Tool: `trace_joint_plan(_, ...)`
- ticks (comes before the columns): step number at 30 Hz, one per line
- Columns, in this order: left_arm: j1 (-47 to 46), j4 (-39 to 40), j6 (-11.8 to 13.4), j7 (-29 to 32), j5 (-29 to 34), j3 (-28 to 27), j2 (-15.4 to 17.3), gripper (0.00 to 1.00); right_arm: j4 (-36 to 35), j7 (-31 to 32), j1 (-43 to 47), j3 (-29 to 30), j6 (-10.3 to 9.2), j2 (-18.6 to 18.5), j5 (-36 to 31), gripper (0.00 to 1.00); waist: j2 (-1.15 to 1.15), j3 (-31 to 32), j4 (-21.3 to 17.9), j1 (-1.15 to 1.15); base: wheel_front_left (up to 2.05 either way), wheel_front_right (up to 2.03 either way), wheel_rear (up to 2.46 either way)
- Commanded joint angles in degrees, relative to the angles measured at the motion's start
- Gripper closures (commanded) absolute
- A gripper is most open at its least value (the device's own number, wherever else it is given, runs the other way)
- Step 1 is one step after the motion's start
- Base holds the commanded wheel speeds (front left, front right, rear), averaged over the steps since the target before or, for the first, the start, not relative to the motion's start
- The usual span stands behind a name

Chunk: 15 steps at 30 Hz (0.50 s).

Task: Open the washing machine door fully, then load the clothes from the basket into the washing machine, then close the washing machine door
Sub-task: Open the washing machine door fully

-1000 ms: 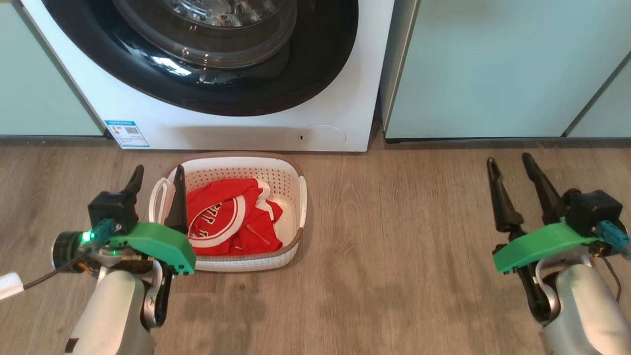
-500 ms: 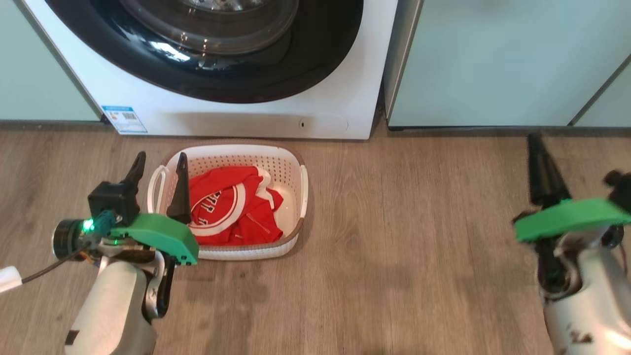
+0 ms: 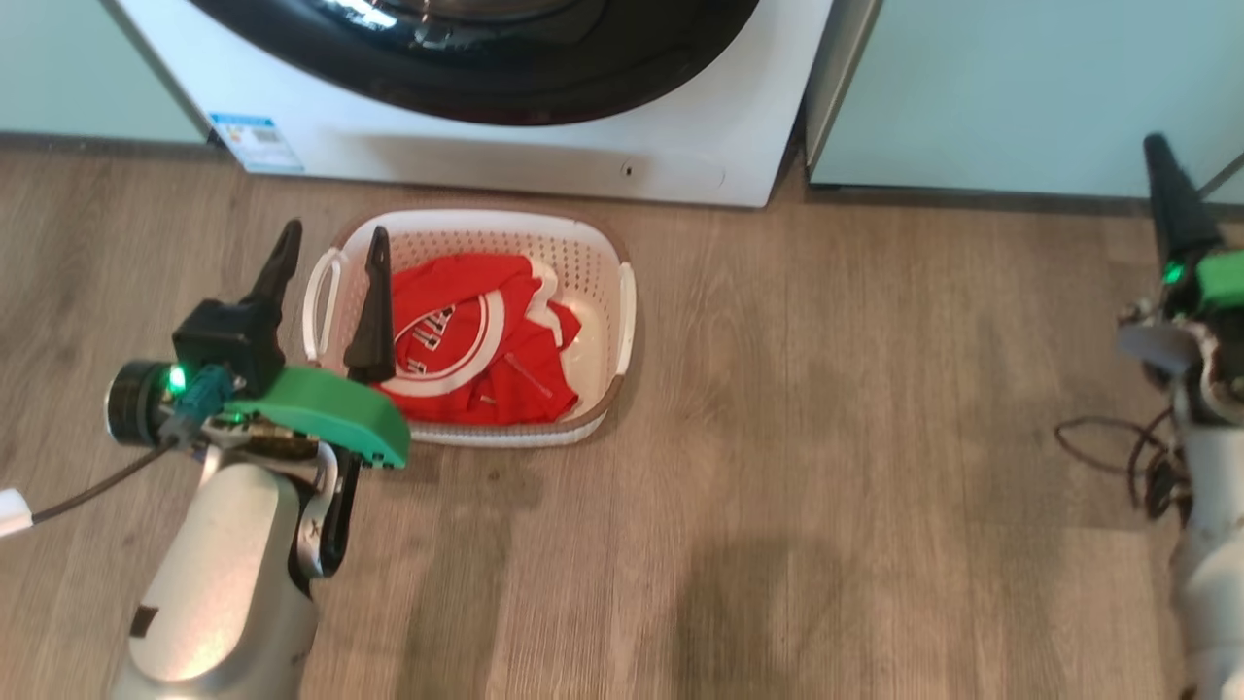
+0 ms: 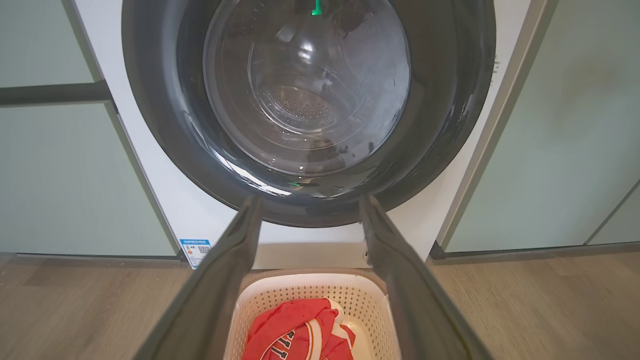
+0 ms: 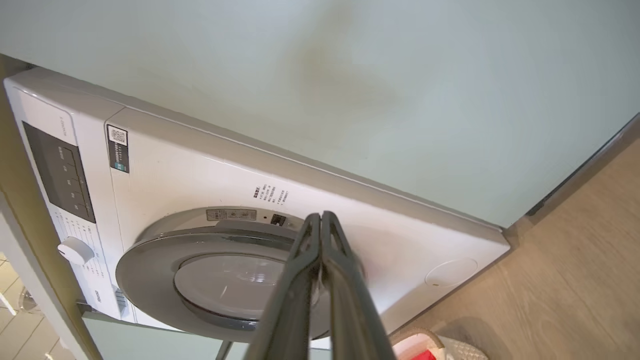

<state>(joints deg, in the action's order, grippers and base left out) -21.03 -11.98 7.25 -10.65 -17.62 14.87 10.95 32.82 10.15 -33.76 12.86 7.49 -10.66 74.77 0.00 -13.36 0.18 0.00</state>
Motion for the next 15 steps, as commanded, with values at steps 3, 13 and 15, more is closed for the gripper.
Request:
trace_joint_plan(3, -3.67, 3.2, 0.26, -0.23, 0.5, -1.43, 1.13, 0.0, 0.82, 2.46, -6.55, -0.19, 0.0, -1.69, 1.85, 1.0, 0.0, -2.98, 1.79, 0.0, 0.0, 0.0, 0.0)
trace_joint_plan(13, -7.48, 6.3, 0.41, -0.4, 1.11, 0.05, 0.12, 0.0, 10.33, 9.71, -23.87, -1.22, 0.0, -3.86, 3.21, 1.0, 0.0, -9.96, 5.4, 0.0, 0.0, 0.0, 0.0)
trace_joint_plan(15, -8.21, 6.72, 0.43, -0.49, 1.2, 0.36, -0.16, 0.0, 11.67, 10.82, -26.88, -1.8, 0.0, -4.25, 2.77, 1.0, 0.0, -11.22, 5.98, 0.0, 0.0, 0.0, 0.0)
